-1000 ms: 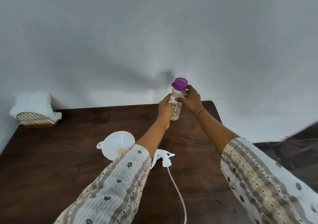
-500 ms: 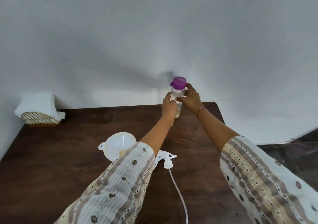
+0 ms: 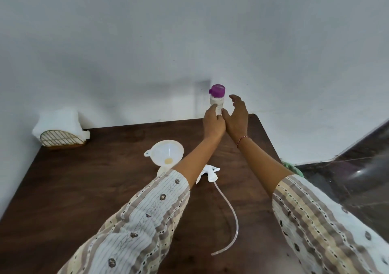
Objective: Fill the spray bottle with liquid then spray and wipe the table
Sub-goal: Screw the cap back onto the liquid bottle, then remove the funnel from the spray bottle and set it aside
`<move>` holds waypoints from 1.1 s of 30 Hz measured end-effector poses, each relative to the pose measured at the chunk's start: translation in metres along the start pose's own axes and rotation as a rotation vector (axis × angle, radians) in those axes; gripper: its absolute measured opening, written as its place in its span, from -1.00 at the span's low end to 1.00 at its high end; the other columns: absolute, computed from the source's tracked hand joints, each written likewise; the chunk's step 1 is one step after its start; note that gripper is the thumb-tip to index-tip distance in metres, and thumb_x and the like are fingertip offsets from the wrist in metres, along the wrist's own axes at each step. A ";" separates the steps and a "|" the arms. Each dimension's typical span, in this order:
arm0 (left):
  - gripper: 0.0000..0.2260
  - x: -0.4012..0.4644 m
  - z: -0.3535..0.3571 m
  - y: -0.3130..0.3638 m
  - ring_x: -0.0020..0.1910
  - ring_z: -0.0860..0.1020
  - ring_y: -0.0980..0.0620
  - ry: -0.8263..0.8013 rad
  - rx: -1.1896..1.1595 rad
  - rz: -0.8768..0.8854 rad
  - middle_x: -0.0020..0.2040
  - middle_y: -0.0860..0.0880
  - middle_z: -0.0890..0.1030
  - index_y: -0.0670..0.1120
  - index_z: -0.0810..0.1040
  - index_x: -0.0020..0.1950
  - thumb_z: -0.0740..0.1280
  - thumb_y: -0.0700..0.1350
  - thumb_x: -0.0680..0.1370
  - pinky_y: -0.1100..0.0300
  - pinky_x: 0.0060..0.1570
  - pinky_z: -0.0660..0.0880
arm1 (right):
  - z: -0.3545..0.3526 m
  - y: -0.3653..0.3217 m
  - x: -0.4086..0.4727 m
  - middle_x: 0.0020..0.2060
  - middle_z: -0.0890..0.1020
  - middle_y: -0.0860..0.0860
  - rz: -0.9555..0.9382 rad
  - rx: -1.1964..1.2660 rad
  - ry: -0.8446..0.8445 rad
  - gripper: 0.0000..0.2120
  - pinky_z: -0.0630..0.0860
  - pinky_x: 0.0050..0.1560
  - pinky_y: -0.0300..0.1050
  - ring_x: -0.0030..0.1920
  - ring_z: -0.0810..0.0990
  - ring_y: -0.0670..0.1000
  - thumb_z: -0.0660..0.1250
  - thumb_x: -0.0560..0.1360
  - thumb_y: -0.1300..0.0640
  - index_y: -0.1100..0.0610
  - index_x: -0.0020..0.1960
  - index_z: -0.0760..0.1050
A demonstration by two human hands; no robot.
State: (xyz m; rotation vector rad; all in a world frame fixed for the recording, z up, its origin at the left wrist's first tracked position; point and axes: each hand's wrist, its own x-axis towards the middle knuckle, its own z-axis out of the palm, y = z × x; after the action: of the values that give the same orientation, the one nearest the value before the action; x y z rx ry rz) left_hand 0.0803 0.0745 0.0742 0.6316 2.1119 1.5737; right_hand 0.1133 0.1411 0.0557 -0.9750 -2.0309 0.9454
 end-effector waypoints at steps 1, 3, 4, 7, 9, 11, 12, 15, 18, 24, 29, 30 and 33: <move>-0.64 -0.005 -0.006 0.002 0.29 0.44 -0.12 -0.020 0.013 0.009 0.30 -0.18 0.48 -0.20 0.39 0.36 0.09 -0.30 0.58 0.03 0.33 0.36 | -0.001 -0.006 -0.007 0.24 0.51 0.14 -0.001 0.034 0.022 -0.60 0.38 0.21 -0.12 0.24 0.48 0.09 0.28 0.48 0.28 0.19 0.30 0.38; -0.65 -0.018 -0.024 0.005 0.31 0.43 -0.10 -0.056 0.054 0.035 0.32 -0.17 0.48 -0.20 0.40 0.35 0.08 -0.30 0.58 0.13 0.31 0.34 | 0.001 -0.021 -0.024 0.13 0.57 0.15 0.002 0.082 0.026 -0.72 0.43 0.07 -0.20 0.13 0.56 0.09 0.27 0.48 0.30 0.22 0.19 0.47; -0.65 -0.023 -0.035 0.006 0.31 0.44 -0.09 -0.071 0.088 0.056 0.31 -0.16 0.50 -0.19 0.42 0.34 0.08 -0.30 0.58 0.16 0.27 0.34 | 0.002 -0.028 -0.032 0.09 0.60 0.15 0.005 0.092 0.020 -0.76 0.42 0.02 -0.26 0.09 0.58 0.09 0.26 0.48 0.30 0.24 0.14 0.50; -0.67 -0.035 -0.072 0.002 0.22 0.51 -0.10 -0.114 0.217 0.136 0.23 -0.16 0.57 -0.18 0.50 0.26 0.10 -0.30 0.56 0.18 0.17 0.38 | 0.009 -0.047 -0.056 0.01 0.66 0.13 0.019 0.082 -0.063 -0.80 0.42 0.03 -0.29 0.06 0.61 0.05 0.23 0.48 0.32 0.24 0.07 0.55; -0.70 -0.040 -0.101 -0.007 0.19 0.53 -0.10 -0.145 0.315 0.191 0.19 -0.16 0.60 -0.19 0.54 0.22 0.14 -0.29 0.56 0.19 0.15 0.39 | 0.015 -0.059 -0.071 0.00 0.66 0.14 0.025 0.044 -0.170 -0.79 0.47 0.05 -0.19 0.05 0.61 0.07 0.22 0.49 0.29 0.24 0.09 0.54; -0.74 -0.042 -0.130 -0.017 0.17 0.55 -0.10 -0.182 0.414 0.222 0.16 -0.16 0.61 -0.20 0.56 0.19 0.18 -0.25 0.56 0.18 0.16 0.41 | 0.024 -0.066 -0.083 -0.04 0.65 0.16 0.065 0.010 -0.269 -0.79 0.54 0.06 -0.03 -0.02 0.61 0.12 0.26 0.50 0.19 0.26 0.08 0.54; -0.75 -0.044 -0.144 -0.023 0.17 0.55 -0.10 -0.187 0.455 0.217 0.15 -0.16 0.61 -0.20 0.56 0.18 0.20 -0.23 0.55 0.15 0.18 0.43 | 0.029 -0.069 -0.089 -0.11 0.64 0.16 0.097 -0.013 -0.311 -0.76 0.54 0.03 0.01 -0.10 0.60 0.12 0.29 0.50 0.13 0.29 0.04 0.54; -0.73 -0.052 -0.175 -0.037 0.18 0.54 -0.10 -0.112 0.548 0.149 0.18 -0.15 0.59 -0.19 0.54 0.21 0.23 -0.19 0.54 0.05 0.17 0.48 | 0.042 -0.078 -0.105 -0.22 0.57 0.14 0.193 -0.051 -0.409 -0.63 0.54 -0.07 0.01 -0.22 0.55 0.10 0.31 0.50 0.02 0.35 0.02 0.53; -0.72 -0.060 -0.189 -0.050 0.16 0.53 -0.08 0.010 0.610 0.087 0.19 -0.12 0.57 -0.17 0.52 0.21 0.23 -0.15 0.54 0.09 0.07 0.48 | 0.046 -0.080 -0.117 -0.17 0.57 0.14 0.283 -0.030 -0.403 -0.71 0.62 -0.01 0.06 -0.19 0.59 0.12 0.29 0.52 0.05 0.29 0.05 0.53; -0.76 -0.073 -0.195 -0.070 -0.25 0.62 -0.04 0.052 0.278 -0.235 -0.12 -0.17 0.62 -0.23 0.52 0.16 0.26 -0.13 0.56 0.06 -0.13 0.62 | 0.041 -0.087 -0.131 -0.17 0.59 0.15 0.327 0.004 -0.332 -0.80 0.65 -0.30 -0.13 -0.29 0.61 0.08 0.29 0.51 0.21 0.30 0.04 0.59; -0.85 -0.076 -0.202 -0.057 -0.39 0.57 0.05 0.045 -0.014 -0.197 -0.22 -0.19 0.61 -0.28 0.57 0.03 0.28 -0.23 0.56 0.23 -0.31 0.61 | 0.031 -0.101 -0.133 -0.16 0.56 0.12 0.284 0.073 -0.245 -0.82 0.64 -0.35 -0.16 -0.22 0.59 0.08 0.30 0.51 0.26 0.35 0.03 0.59; -0.87 -0.076 -0.203 -0.053 -0.40 0.57 0.06 0.046 -0.042 -0.182 -0.24 -0.17 0.60 -0.28 0.57 0.01 0.29 -0.23 0.55 0.28 -0.36 0.59 | 0.029 -0.104 -0.132 -0.16 0.57 0.12 0.273 0.085 -0.235 -0.81 0.60 -0.42 -0.21 -0.22 0.60 0.08 0.30 0.50 0.26 0.35 0.03 0.59; -0.89 -0.073 -0.206 -0.043 -0.42 0.57 0.08 0.046 -0.100 -0.155 -0.34 -0.10 0.57 -0.27 0.58 -0.04 0.31 -0.23 0.54 0.31 -0.41 0.57 | 0.023 -0.109 -0.128 -0.18 0.58 0.13 0.254 0.110 -0.218 -0.84 0.56 -0.51 -0.29 -0.33 0.59 0.04 0.29 0.50 0.28 0.37 -0.07 0.60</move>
State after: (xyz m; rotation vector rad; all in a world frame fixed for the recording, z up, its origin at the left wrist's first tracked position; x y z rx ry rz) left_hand 0.0136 -0.1378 0.0919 0.3915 2.0468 1.6094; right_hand 0.1199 -0.0228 0.1009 -1.1287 -2.0364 1.3354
